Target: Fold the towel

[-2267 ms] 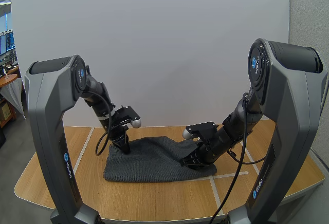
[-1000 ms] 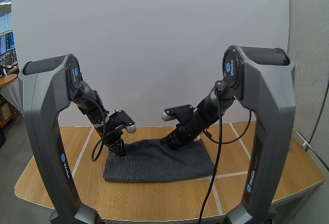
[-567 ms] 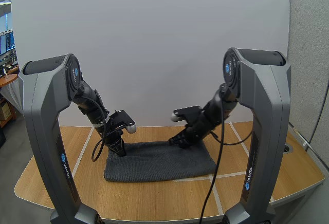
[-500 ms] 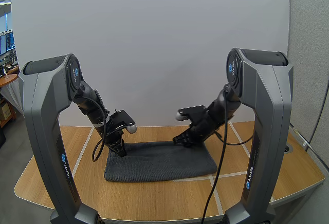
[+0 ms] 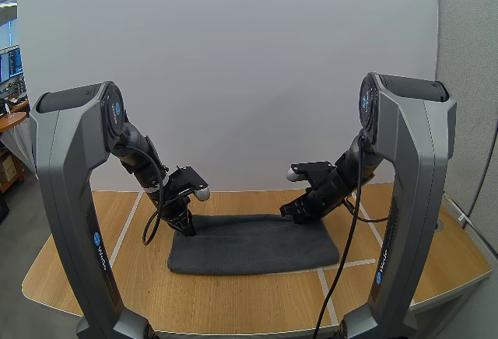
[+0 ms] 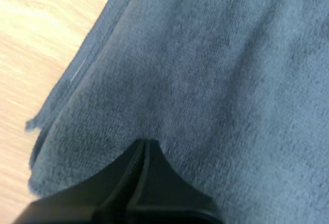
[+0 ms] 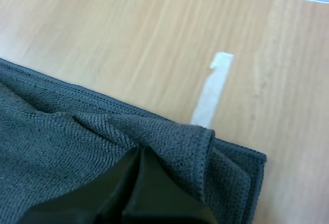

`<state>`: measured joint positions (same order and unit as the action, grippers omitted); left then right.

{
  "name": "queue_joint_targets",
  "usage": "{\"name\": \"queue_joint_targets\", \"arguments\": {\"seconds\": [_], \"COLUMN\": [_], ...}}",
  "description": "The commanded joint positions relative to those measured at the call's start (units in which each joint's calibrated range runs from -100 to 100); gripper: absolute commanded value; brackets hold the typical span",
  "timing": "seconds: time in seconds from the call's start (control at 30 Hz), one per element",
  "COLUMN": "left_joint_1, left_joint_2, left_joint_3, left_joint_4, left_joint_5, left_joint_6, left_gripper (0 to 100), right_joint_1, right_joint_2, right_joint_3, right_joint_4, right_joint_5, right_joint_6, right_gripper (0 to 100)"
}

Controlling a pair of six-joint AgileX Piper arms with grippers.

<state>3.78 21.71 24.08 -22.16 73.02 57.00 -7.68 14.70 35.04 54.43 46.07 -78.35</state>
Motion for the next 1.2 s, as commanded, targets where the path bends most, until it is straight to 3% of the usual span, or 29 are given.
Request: {"name": "queue_joint_targets", "arguments": {"seconds": [0.0, 0.33, 0.8, 1.07, 1.17], "left_joint_1": [0.37, 0.44, 0.44, 0.44, 0.44], "left_joint_2": [1.2, 1.2, 1.2, -1.0, -7.4], "left_joint_3": [1.1, 4.5, 4.5, 4.4, 4.3], "left_joint_4": [5.8, 13.2, 13.4, 11.6, 6.8], "left_joint_5": [-1.6, -14.1, -14.7, -15.7, -15.4], "left_joint_6": [-0.7, -5.5, -6.8, -8.2, -6.9], "left_gripper": [0, 0, 0, 0, 0], "right_joint_1": [-2.9, -3.1, -6.5, -6.5, -6.5], "right_joint_2": [1.2, 1.1, 0.6, -9.8, -16.7], "right_joint_3": [0.1, -0.8, -1.3, -1.3, -1.3], "right_joint_4": [-6.7, -6.8, -10.2, -8.1, -8.0], "right_joint_5": [-17.5, -13.2, -14.3, -4.7, 2.8], "right_joint_6": [-1.1, -0.6, -0.3, -0.3, 0.2], "right_gripper": [0, 0, 0, 0, 0]}}
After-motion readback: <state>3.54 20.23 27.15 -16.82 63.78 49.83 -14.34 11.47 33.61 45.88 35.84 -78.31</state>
